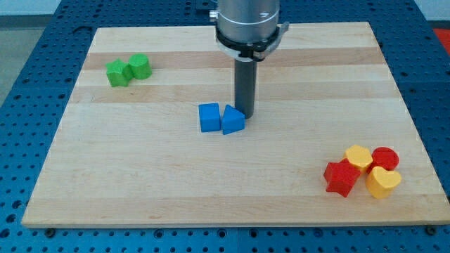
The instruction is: Push the red star towards bottom center
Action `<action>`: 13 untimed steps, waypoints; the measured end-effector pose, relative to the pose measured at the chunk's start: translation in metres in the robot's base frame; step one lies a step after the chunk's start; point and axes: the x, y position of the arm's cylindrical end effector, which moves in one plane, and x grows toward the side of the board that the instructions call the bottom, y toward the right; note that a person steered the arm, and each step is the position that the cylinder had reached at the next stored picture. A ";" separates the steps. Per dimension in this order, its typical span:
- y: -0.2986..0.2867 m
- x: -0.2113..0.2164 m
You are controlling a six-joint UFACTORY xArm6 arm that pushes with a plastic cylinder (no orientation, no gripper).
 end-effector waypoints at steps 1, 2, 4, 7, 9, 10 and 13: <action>0.012 0.000; 0.068 0.007; -0.003 0.098; 0.084 0.181; 0.172 0.181; 0.172 0.166; 0.076 0.128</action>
